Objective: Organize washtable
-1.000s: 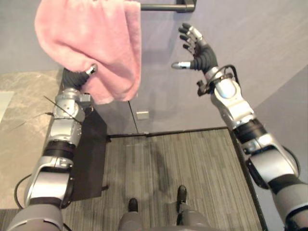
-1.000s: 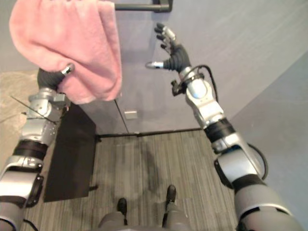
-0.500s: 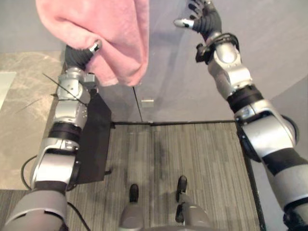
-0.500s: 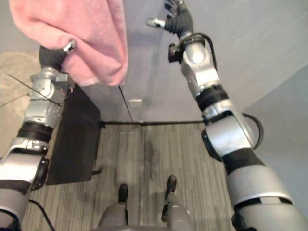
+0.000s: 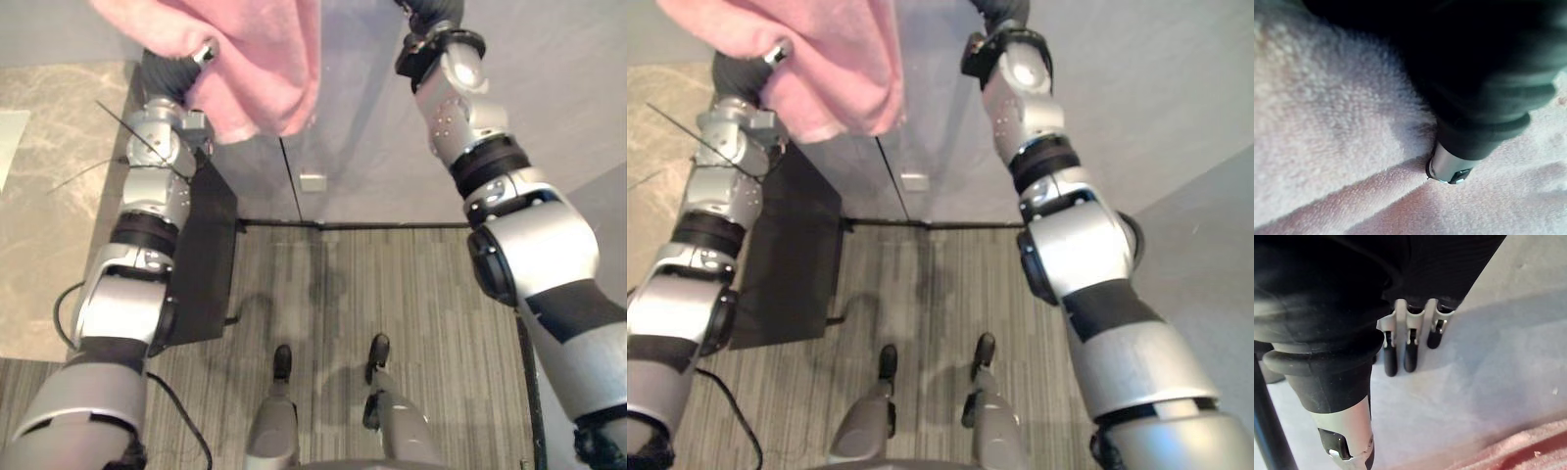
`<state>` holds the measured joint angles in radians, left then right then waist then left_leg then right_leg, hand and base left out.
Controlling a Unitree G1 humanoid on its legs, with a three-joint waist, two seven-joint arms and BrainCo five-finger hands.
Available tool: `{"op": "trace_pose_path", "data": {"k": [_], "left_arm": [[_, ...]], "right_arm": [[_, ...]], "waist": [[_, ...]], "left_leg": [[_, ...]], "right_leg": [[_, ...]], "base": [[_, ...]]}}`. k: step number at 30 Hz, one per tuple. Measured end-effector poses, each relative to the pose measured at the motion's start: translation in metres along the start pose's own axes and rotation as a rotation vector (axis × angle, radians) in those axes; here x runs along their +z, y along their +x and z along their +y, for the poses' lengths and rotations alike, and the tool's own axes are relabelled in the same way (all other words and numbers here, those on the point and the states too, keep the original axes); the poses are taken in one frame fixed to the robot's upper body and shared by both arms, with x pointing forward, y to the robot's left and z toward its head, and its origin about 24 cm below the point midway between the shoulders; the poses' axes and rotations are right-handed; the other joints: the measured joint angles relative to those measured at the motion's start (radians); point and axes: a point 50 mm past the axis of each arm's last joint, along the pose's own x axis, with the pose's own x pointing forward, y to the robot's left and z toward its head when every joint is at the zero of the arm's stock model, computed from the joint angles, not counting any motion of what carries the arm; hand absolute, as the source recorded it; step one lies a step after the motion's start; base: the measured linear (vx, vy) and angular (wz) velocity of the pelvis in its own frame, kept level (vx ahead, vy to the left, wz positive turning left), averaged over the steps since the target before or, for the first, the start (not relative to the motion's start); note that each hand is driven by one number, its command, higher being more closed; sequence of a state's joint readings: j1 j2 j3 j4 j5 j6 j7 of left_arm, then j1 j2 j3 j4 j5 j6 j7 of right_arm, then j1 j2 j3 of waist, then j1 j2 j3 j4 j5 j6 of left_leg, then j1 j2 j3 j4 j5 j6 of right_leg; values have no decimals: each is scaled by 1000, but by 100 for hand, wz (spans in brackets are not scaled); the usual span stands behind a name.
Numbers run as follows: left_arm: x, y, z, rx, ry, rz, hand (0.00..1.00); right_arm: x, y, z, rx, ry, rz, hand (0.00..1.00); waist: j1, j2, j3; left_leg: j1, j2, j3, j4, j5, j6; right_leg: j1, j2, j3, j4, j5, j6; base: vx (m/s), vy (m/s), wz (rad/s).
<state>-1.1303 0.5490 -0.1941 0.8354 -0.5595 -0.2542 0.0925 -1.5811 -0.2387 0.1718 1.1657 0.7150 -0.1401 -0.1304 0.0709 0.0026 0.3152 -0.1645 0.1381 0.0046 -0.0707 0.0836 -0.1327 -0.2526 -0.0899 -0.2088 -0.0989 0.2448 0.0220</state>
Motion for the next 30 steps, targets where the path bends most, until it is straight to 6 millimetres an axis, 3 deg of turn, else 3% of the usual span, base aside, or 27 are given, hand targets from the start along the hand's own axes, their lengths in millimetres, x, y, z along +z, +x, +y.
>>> {"op": "trace_pose_path", "data": {"k": [9, 20, 21, 30], "left_arm": [[-7, 4, -22, -22, -38, 36, 100], [-18, 3, -37, -35, -31, 82, 100], [-18, 3, -37, -36, -30, 83, 100], [-17, 3, -37, -36, -24, 80, 100]], "right_arm": [[-12, -2, 26, 50, -7, 50, 0], [-38, -16, 81, 217, -137, 92, 0], [-39, -17, 84, 226, -141, 95, 100], [-40, -20, 94, 275, -264, 71, 100]], "waist": [[26, 2, 13], [26, 3, 30], [26, 2, 31], [24, 1, 50]], "left_leg": [[-20, -1, -13, -1, 9, -2], [-34, -2, -30, 0, 12, -2], [-34, -2, -30, 0, 12, -2], [-35, -3, -30, 1, 13, -2]], "right_leg": [[-13, -3, -14, 0, 0, 0], [-16, -5, -32, 0, 0, 0], [-16, -5, -33, 0, 0, 0], [-16, -8, -35, 0, 0, 0]], "base": [[10, 39, 5], [-1, 37, 5], [3, 43, 2], [4, 33, 1]]}}
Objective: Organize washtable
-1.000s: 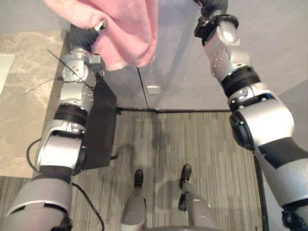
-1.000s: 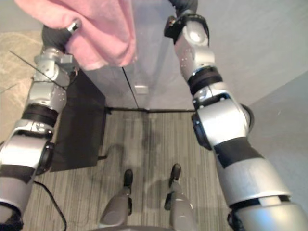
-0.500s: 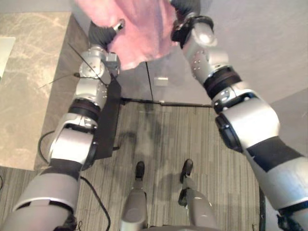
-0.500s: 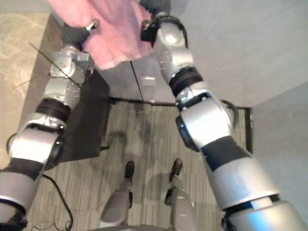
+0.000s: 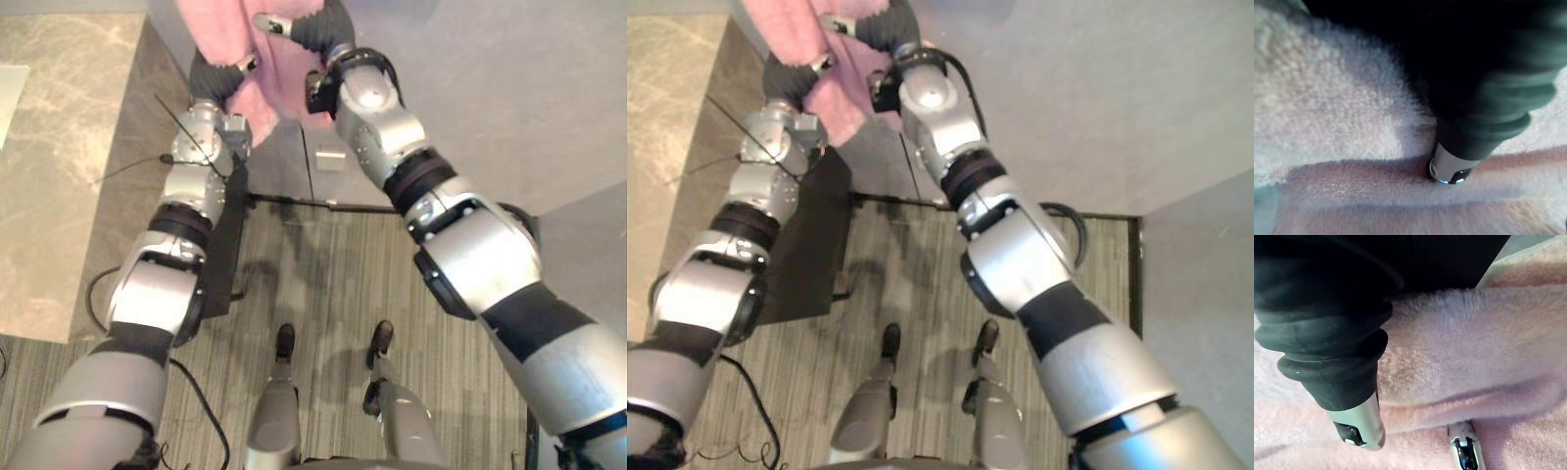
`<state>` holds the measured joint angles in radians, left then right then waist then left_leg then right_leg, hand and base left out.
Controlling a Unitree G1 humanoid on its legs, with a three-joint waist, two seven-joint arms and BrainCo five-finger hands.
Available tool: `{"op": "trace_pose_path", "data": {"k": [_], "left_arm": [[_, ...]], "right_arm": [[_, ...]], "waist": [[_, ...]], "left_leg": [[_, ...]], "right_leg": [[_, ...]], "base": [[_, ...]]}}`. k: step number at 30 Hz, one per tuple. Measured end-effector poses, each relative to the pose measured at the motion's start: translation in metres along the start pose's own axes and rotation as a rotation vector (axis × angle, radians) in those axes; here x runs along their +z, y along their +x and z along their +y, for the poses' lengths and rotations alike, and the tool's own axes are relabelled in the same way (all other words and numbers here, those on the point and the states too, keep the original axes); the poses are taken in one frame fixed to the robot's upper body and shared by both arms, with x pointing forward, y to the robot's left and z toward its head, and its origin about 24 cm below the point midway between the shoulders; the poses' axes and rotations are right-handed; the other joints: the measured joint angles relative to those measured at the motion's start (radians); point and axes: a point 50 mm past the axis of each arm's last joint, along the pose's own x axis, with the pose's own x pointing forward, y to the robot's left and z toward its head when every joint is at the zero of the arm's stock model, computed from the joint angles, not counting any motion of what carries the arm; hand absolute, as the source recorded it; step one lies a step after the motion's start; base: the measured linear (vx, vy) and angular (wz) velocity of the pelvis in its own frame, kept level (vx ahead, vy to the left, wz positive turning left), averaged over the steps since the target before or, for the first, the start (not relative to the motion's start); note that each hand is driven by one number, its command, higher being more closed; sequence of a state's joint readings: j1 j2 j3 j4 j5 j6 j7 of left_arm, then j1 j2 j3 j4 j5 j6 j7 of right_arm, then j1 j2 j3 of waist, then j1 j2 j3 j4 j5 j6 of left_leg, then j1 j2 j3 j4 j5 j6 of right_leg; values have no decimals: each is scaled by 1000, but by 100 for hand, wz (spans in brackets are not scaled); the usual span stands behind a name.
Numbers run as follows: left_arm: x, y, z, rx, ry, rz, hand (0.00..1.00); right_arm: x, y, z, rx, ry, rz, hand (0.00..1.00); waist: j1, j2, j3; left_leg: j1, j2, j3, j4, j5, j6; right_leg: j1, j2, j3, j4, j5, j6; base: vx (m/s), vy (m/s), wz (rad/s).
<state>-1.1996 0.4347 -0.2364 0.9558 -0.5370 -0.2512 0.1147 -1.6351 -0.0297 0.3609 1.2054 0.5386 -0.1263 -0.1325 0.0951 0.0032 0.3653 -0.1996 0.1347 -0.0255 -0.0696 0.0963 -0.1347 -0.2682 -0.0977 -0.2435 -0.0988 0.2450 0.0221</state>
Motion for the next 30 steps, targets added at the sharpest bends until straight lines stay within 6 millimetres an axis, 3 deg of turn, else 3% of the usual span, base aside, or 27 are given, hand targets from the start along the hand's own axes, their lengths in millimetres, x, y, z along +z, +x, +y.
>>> {"op": "trace_pose_path", "data": {"k": [3, 13, 23, 30], "left_arm": [[0, 0, 0, 0, 0, 0, 100], [5, 1, 2, -3, 1, -20, 100], [49, 6, -6, -58, -52, -193, 100], [65, 5, -1, -73, -72, -250, 100]], "right_arm": [[6, 1, -3, -5, -10, -15, 100], [20, 2, -43, -99, -9, -52, 100], [46, 1, -66, -138, 147, -142, 100], [58, -1, -64, -92, 173, -198, 100]], "waist": [[-1, 0, 0], [-7, -1, 0], [-34, -1, 0], [-56, -1, 0]], "left_leg": [[1, -1, 1, 0, 0, 0], [8, -10, 9, 0, 0, 0], [26, -11, 36, -1, 0, 1], [36, -12, 54, -2, -1, 1]], "right_leg": [[0, -1, 1, 0, 0, 0], [1, -10, 12, 0, 4, 5], [4, -9, 38, 0, 10, 6], [4, -8, 55, 0, 15, 6]], "base": [[14, 37, 0], [2, 12, -2], [-1, 22, -7], [-5, 31, -7]]}}
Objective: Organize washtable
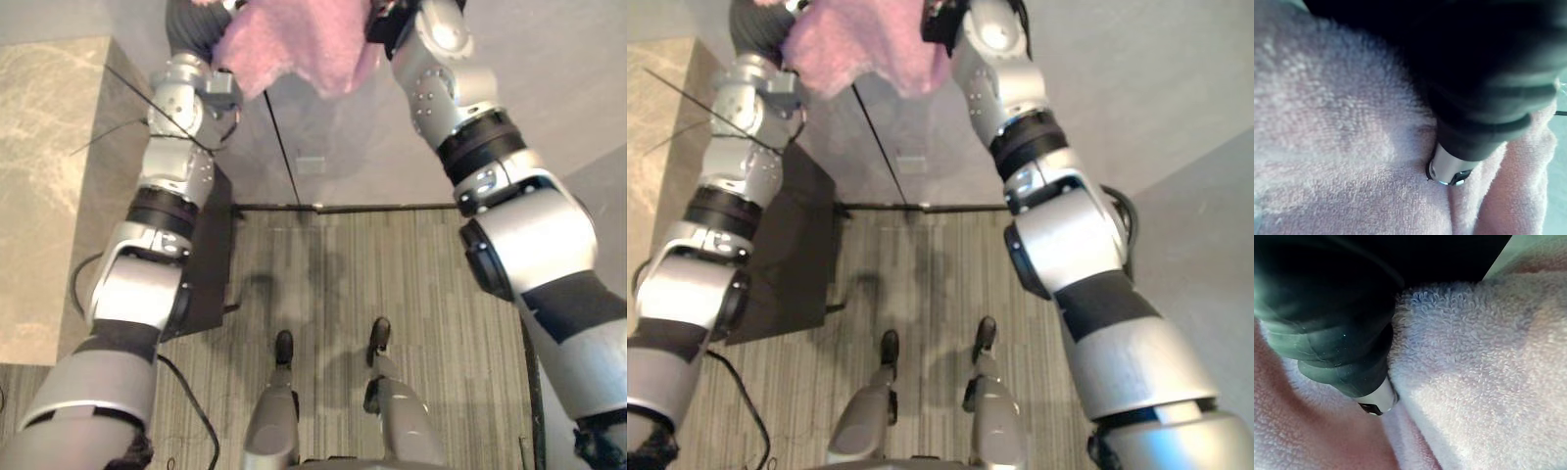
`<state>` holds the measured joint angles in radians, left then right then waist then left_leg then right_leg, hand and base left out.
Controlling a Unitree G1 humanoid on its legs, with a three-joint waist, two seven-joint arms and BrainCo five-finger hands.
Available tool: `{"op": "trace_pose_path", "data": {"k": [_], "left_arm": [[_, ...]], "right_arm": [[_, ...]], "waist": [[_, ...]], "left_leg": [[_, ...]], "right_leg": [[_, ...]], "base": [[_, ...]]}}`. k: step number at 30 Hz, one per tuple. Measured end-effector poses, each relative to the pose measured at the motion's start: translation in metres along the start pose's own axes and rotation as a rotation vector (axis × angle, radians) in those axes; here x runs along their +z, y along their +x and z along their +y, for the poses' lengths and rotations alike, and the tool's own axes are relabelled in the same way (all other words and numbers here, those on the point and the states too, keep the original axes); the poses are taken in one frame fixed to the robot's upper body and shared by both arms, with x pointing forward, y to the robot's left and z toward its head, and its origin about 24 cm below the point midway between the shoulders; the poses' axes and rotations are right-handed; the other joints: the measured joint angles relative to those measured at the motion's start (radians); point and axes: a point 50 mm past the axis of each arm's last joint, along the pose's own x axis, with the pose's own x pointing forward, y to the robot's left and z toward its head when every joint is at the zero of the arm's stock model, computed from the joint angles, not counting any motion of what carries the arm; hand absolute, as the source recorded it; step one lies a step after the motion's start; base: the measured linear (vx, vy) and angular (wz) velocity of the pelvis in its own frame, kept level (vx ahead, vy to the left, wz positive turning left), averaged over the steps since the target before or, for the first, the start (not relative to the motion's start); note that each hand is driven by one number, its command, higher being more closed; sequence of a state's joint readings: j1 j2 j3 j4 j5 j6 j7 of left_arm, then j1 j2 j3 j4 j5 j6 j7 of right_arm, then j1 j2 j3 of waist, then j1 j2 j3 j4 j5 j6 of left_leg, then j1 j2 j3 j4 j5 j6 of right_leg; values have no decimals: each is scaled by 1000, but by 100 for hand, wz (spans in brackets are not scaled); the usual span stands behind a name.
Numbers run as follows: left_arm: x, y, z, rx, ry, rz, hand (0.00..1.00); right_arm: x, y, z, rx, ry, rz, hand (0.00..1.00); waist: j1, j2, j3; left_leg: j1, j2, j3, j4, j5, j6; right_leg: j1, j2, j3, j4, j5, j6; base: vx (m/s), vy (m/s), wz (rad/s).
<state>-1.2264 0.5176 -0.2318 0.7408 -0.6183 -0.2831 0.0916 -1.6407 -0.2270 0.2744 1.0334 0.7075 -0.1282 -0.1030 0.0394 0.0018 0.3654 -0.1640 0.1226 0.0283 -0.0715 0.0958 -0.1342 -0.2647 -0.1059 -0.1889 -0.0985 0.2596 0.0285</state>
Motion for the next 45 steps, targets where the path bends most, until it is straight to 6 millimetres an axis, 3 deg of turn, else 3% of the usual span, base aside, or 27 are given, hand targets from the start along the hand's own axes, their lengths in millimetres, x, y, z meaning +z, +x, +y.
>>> {"op": "trace_pose_path", "data": {"k": [17, 45], "left_arm": [[4, 2, 1, -11, 1, -11, 100], [-6, -2, 17, 52, -10, 32, 100]], "right_arm": [[-30, -14, -18, -4, 24, 62, 100], [-31, -13, -13, 24, -70, 66, 100]], "waist": [[-1, 0, 0], [12, 0, 0]], "left_leg": [[4, 0, 9, -2, 0, 0], [-31, 0, -21, -2, 6, 5]], "right_leg": [[-3, 2, 11, 0, 4, -3], [-20, -1, -21, 0, 4, -3]], "base": [[-1, 34, -2], [3, 20, 3]]}}
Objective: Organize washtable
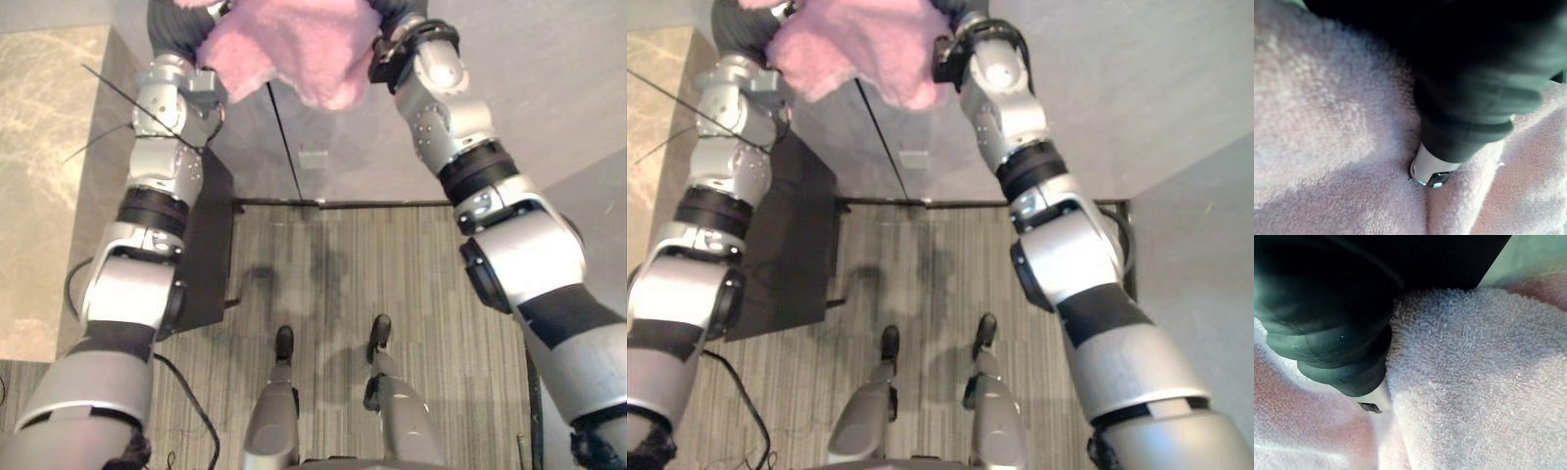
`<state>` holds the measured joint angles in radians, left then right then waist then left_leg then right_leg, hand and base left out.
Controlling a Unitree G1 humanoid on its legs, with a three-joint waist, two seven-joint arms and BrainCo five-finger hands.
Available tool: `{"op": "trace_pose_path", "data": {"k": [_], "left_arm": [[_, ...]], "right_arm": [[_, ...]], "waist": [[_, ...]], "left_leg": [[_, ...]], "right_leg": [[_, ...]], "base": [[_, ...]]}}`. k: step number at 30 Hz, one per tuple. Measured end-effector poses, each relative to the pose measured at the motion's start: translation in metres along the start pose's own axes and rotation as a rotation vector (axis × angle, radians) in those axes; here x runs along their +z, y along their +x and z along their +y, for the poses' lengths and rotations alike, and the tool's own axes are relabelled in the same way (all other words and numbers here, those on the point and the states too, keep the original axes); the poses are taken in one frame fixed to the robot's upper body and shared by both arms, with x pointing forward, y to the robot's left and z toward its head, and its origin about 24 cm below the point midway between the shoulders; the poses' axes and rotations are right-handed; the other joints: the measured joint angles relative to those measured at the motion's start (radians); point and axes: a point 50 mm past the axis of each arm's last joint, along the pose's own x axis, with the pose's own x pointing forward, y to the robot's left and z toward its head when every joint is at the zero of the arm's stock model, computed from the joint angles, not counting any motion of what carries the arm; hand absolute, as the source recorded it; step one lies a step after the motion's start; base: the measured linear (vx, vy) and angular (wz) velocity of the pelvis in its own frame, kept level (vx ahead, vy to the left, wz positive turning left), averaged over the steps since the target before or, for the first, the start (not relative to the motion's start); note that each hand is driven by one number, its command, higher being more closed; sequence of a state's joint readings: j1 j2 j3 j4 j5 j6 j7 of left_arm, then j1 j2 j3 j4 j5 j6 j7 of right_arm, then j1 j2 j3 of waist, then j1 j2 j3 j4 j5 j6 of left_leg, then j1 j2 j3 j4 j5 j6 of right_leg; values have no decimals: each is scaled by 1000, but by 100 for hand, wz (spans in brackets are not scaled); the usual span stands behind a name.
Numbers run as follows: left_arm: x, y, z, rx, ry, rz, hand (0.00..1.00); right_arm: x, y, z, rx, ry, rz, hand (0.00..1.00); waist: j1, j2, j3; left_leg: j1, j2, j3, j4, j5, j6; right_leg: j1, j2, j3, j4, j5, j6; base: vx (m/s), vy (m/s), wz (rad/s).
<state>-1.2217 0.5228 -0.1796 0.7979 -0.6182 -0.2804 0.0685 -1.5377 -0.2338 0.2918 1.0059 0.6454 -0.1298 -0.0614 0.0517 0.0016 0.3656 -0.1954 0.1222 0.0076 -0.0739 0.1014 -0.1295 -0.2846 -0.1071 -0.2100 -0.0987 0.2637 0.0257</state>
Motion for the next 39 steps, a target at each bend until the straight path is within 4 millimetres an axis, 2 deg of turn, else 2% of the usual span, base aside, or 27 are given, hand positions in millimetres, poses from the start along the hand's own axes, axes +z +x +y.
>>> {"op": "trace_pose_path", "data": {"k": [3, 8, 14, 24, 25, 26, 31, 33, 36, 39], "left_arm": [[-2, 0, 1, 5, 2, 7, 100], [-1, 0, 5, 21, -7, 4, 100], [1, 1, 8, 36, -16, 0, 100], [-2, 0, 10, 46, -12, 16, 100], [-3, 0, 10, 46, -11, 21, 0], [-3, 0, 10, 47, -11, 25, 0], [-11, -2, 27, 139, -19, 63, 0], [-10, -3, 38, 182, 2, 68, 0], [2, -5, 63, 278, 4, 41, 0], [4, -6, 73, 319, 3, 40, 0]], "right_arm": [[1, 0, 1, 4, -21, -3, 100], [9, 4, 4, 12, -33, -20, 100], [9, 5, 7, 13, -30, -12, 100], [4, 5, 7, 4, -30, 10, 100], [2, 5, 6, 0, -30, 17, 100], [1, 4, 5, -3, -30, 22, 0], [-2, 4, -8, -60, -21, 41, 0], [-1, 3, -20, -110, -14, 42, 0], [12, 1, -49, -210, 26, 13, 0], [15, -1, -61, -255, 45, 5, 0]], "waist": [[4, -1, 1], [6, -18, 15], [16, -18, 15], [16, -18, 22], [16, -18, 22], [16, -18, 22], [15, -18, 22], [15, -17, 22], [17, -18, 23], [16, -18, 23]], "left_leg": [[0, 0, 0, 0, 0, 0], [-4, 0, 0, 0, 1, 0], [-4, -1, -1, 0, 1, 0], [-6, -1, -3, 1, 2, 0], [-6, -1, -3, 1, 2, 0], [-6, -1, -3, 1, 2, 0], [-5, -1, -3, 1, 2, 0], [-6, -1, -3, 1, 2, 0], [-6, -1, -3, 1, 2, 0], [-4, -1, -3, 1, 2, 0]], "right_leg": [[0, 0, 0, 0, 0, 0], [-4, 0, 0, 0, 0, 0], [-4, 0, 0, 0, 0, 0], [-4, -1, -3, 0, 0, 0], [-4, -1, -3, 0, 0, 0], [-4, -1, -3, 0, 0, 0], [-4, -1, -2, 0, 0, 0], [-4, -1, -2, 0, 0, 0], [-4, -1, -2, 0, 0, 0], [-3, -1, -1, 0, 0, 0]], "base": [[2, 38, 0], [-5, 36, 0], [14, 40, 0], [4, 15, 1], [0, 0, 0], [0, 0, 0], [0, 0, 0], [0, 0, 0], [0, 0, 0], [0, 0, 0]]}}
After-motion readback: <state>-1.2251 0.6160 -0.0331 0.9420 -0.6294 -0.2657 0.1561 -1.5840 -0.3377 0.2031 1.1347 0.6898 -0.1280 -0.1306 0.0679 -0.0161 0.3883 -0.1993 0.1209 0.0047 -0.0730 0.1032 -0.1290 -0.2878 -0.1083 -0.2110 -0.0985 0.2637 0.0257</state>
